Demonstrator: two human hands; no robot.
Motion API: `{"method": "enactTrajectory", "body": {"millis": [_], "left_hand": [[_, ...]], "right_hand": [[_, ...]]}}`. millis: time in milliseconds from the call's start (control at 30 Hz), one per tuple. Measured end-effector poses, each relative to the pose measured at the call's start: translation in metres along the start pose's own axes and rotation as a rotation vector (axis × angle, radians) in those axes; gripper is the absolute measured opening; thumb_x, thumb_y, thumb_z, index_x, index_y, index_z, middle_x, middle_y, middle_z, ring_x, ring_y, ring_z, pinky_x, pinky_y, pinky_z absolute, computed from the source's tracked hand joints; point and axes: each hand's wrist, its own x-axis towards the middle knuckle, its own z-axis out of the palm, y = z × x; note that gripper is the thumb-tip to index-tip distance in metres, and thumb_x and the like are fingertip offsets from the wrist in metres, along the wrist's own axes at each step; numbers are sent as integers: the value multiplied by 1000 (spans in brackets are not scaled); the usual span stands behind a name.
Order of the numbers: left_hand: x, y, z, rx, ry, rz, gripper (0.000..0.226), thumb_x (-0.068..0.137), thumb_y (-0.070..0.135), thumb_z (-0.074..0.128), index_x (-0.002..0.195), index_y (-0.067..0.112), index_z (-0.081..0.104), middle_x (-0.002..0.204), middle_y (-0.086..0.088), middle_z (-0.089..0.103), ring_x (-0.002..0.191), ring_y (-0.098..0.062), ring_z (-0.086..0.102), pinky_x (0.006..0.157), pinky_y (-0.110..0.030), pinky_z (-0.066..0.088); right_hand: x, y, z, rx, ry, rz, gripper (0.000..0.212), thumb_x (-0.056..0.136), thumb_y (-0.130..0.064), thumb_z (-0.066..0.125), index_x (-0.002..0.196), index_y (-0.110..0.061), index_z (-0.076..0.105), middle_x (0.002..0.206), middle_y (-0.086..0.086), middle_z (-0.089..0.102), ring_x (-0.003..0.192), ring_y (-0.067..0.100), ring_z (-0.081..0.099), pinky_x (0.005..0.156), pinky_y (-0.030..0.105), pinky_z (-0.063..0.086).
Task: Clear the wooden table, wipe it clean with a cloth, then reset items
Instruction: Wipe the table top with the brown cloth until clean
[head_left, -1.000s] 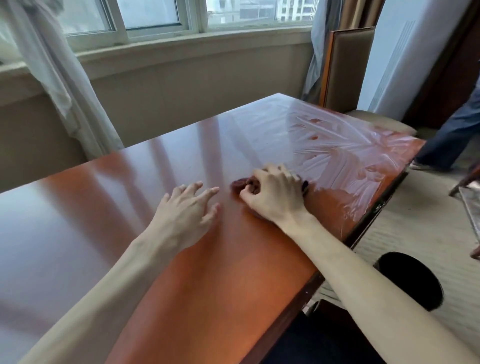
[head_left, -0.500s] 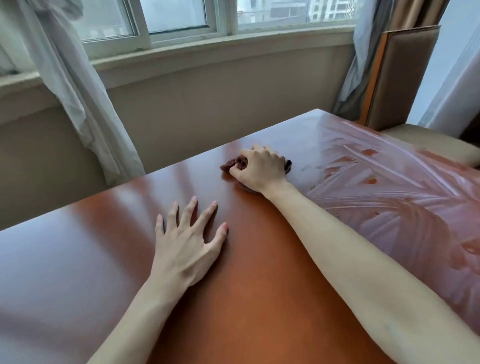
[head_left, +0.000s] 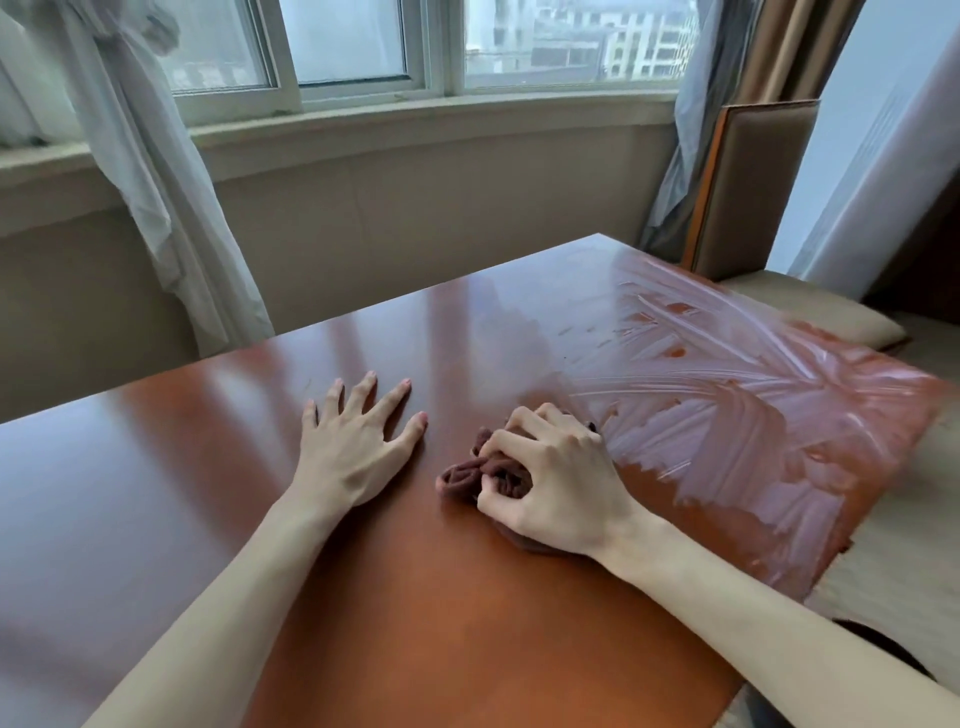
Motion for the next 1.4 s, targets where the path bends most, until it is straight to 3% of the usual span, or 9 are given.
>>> {"method": "enactTrajectory", "body": {"millis": [200,533,733,867,967,1067,1233,1400], "left_hand": [[0,-1,1,-13,19,-5,73,85,80,13,153,55,20,167,8,16,154,-26,8,124,-51,5],[0,2,-2,3,41,-29,73,82,80,6,152,61,13,167,16,11,154,-19,1,125,-46,1],[-2,5,-7,-2,-17,-34,70,86,79,12,153,58,14,167,14,11,155,-22,2,125,-48,1],[9,6,-22,73,-67,4,61,94,71,25,151,50,30,161,4,31,146,-31,27,119,-52,20],[22,11,-28,115,70,40,58,92,60,30,144,41,47,140,-4,53,131,-29,42,115,-56,25],[35,19,-19,24,122,14,53,96,52,40,146,38,47,144,-8,48,136,-31,36,119,-56,19],[80,9,-6,-27,40,-33,60,96,63,31,154,46,29,164,-8,23,152,-33,11,122,-58,7],[93,-1,11,-5,36,-46,76,83,77,8,155,54,14,167,1,14,154,-26,5,124,-53,3]], "right_hand": [[84,31,37,-87,-51,124,34,79,-59,55,88,-30,70,87,-9,59,88,22,57,68,30,40],[269,103,123,-118,-49,325,33,85,-52,60,100,-26,73,104,4,63,104,36,60,77,38,38],[217,83,102,-138,-72,283,33,85,-54,60,100,-27,72,106,3,64,105,35,58,76,36,33],[132,43,59,-112,-91,199,33,82,-56,56,90,-27,69,92,-3,61,94,28,59,71,33,39],[68,16,28,-93,-77,129,32,79,-57,53,87,-30,68,87,-8,59,86,22,56,72,31,44],[33,4,13,-71,-30,67,27,76,-53,57,83,-30,68,83,-10,58,81,19,54,70,29,40],[98,35,46,-102,-32,82,33,77,-57,53,83,-28,68,82,-7,58,82,23,58,67,31,43],[234,95,115,-143,-22,231,32,82,-55,58,94,-27,71,99,1,64,101,33,60,72,35,32]]}}
